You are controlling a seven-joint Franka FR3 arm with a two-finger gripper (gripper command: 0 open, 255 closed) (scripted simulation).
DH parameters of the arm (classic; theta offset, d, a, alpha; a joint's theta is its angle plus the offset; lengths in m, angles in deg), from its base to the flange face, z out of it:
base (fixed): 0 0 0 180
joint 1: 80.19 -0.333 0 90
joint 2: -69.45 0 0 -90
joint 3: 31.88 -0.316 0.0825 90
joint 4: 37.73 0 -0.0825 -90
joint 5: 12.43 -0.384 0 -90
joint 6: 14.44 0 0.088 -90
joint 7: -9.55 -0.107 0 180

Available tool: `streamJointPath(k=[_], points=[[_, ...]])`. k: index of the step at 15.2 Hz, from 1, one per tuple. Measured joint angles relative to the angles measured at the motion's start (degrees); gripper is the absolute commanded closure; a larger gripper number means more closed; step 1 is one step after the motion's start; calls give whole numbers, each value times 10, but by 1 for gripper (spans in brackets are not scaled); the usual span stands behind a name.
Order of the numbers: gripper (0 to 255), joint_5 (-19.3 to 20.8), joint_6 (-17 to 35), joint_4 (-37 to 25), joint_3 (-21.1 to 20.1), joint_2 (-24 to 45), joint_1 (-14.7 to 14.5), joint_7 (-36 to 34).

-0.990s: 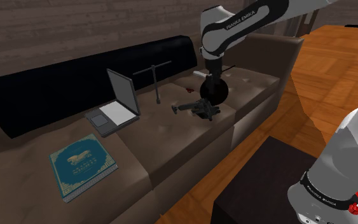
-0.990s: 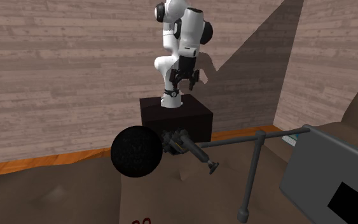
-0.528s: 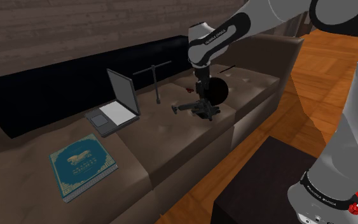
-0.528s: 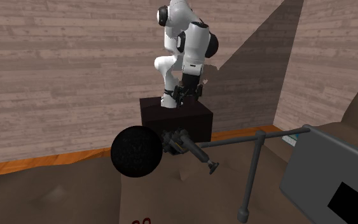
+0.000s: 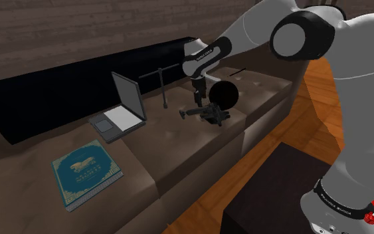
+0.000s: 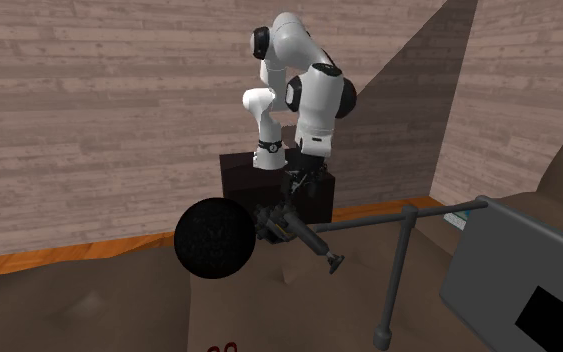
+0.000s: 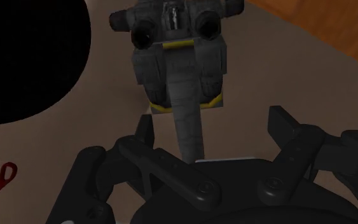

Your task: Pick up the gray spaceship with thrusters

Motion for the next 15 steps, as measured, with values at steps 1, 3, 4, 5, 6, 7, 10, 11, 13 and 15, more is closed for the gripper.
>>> streamJointPath(k=[1, 3, 4, 5, 6, 7, 10, 11, 13, 15], points=[[0, -1, -6, -35, -2, 31, 1, 6], [0, -1, -20, -97, -6, 82, 1, 16], [0, -1, -25, -124, -7, 104, 2, 22], [0, -1, -26, -136, -8, 116, 3, 25], [0, -1, -24, -143, -8, 125, 2, 26], [0, -1, -22, -147, -9, 132, 2, 26], [0, -1, -6, -145, -9, 146, 4, 26], [0, -1, -2, -147, -9, 151, 3, 25], [255, -1, 2, -149, -9, 158, 4, 25], [255, -1, 3, -148, -9, 158, 3, 24]])
